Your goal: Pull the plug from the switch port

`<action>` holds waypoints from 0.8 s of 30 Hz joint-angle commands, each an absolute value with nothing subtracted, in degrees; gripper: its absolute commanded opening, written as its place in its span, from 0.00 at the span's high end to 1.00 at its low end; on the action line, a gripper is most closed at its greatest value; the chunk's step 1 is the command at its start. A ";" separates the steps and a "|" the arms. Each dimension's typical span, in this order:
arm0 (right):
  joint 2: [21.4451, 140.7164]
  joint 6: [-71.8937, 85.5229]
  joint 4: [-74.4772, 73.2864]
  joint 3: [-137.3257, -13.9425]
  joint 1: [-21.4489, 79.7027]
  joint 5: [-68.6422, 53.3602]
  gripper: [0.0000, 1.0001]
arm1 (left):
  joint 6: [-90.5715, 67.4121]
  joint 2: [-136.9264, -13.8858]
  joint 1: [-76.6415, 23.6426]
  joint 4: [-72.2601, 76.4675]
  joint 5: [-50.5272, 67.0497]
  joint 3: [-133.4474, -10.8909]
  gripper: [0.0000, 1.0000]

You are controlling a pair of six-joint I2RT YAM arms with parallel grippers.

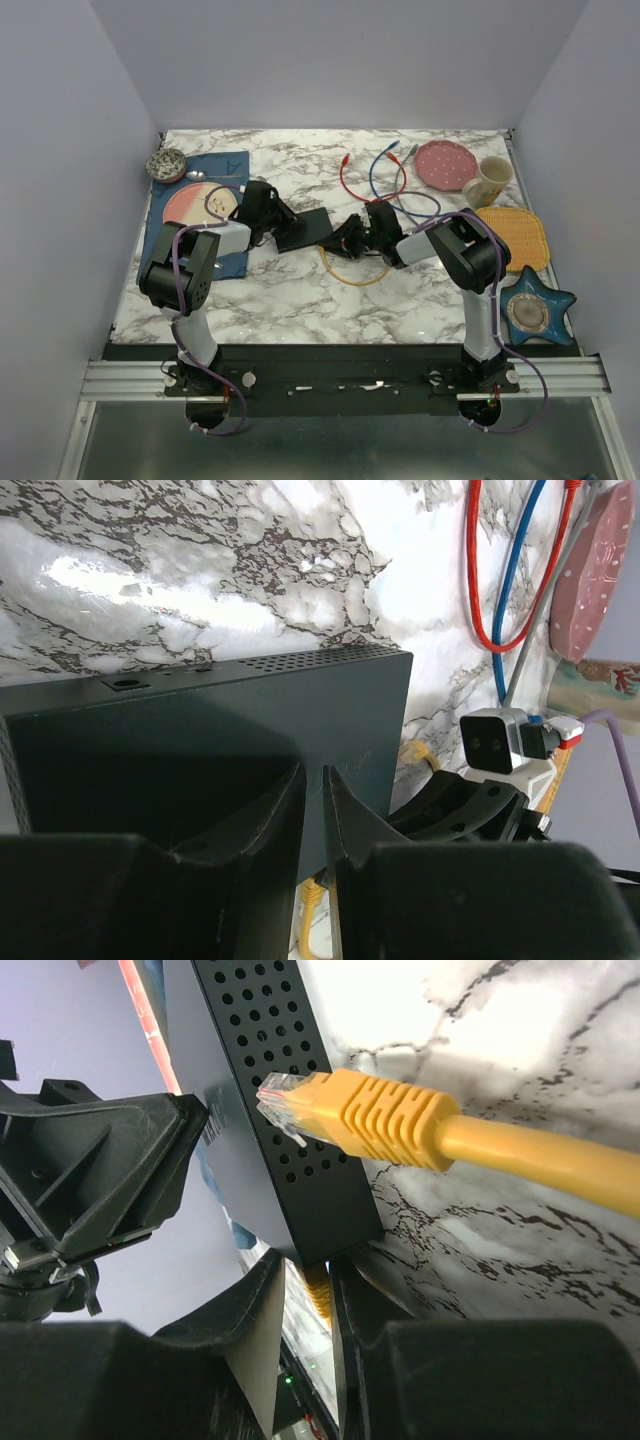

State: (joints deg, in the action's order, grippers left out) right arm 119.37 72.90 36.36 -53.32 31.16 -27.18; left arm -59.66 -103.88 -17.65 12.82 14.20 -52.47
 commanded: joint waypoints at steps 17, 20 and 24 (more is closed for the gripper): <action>121.29 68.30 36.39 -52.91 31.03 -28.83 0.99 | -60.55 -100.38 -20.39 10.19 15.38 -45.80 0.71; 120.94 66.72 34.63 -53.17 31.03 -29.18 0.99 | -61.52 -98.18 -22.32 11.25 15.56 -43.43 0.71; 120.94 66.10 33.93 -53.61 31.03 -29.44 0.99 | -62.05 -97.73 -24.17 11.60 15.03 -42.28 0.71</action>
